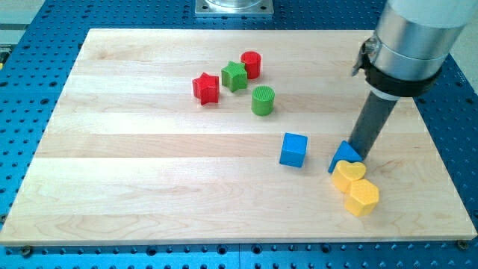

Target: Push the cube top left to the triangle

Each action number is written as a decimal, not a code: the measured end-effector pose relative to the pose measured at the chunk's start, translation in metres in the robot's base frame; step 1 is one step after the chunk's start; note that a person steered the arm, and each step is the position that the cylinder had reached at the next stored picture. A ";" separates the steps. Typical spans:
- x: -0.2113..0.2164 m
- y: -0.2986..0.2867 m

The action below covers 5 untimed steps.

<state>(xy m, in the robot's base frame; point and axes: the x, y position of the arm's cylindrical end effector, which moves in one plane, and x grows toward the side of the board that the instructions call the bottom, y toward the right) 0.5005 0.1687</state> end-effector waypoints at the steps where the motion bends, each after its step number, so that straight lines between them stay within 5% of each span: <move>1: -0.009 0.001; 5: -0.035 -0.107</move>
<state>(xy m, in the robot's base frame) 0.4658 0.0617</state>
